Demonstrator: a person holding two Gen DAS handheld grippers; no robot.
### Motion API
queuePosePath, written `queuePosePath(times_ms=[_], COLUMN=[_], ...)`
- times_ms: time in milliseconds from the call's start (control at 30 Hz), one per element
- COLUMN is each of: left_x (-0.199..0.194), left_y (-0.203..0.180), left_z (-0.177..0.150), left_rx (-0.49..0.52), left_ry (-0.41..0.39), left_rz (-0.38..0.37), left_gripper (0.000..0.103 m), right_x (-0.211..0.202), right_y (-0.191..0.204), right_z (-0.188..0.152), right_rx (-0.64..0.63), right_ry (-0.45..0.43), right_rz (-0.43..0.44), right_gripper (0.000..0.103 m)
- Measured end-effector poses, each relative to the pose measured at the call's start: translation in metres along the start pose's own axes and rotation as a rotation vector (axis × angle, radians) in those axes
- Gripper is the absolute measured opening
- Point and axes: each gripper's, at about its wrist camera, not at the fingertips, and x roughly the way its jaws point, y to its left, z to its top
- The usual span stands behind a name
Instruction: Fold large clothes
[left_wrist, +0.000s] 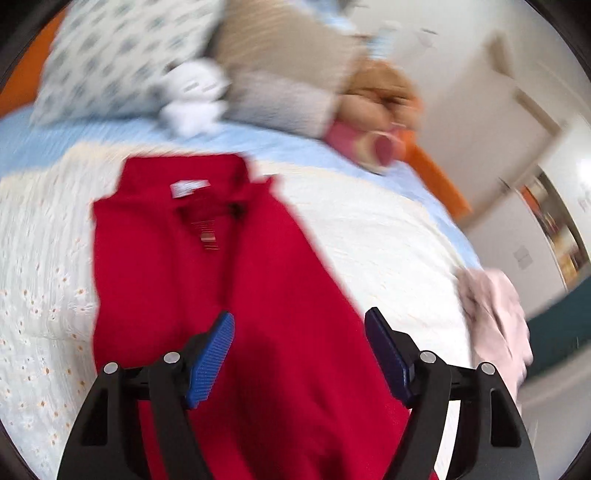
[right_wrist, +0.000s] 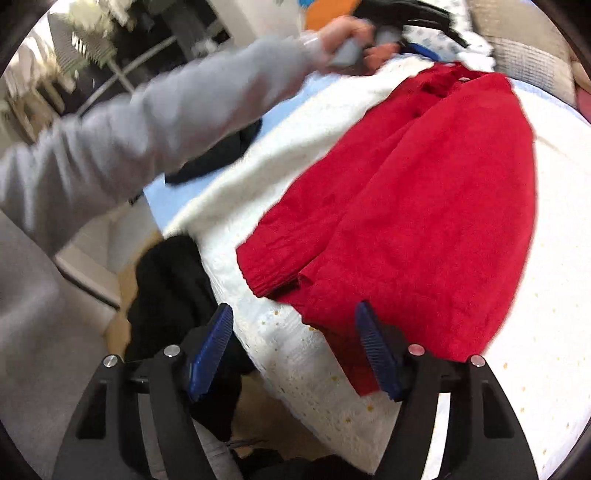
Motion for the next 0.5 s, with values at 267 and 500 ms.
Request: queuePosePath(times_ms=[267,500], left_x=[0.023,0.054], left_y=[-0.038,0.019], left_z=[-0.062,-0.089], left_rx=[0.144,0.008], left_ry=[0.109,0.072], left_rz=[-0.003,0.008], left_gripper=[0.070,0.061], right_x=[-0.014,0.024], right_y=[-0.044,-0.055], right_z=[-0.010,-0.017], right_rx=[0.192,0.205], right_ry=[-0.157,-0.092], right_rz=[-0.047,-0.146], right_gripper=[0.030,0.015])
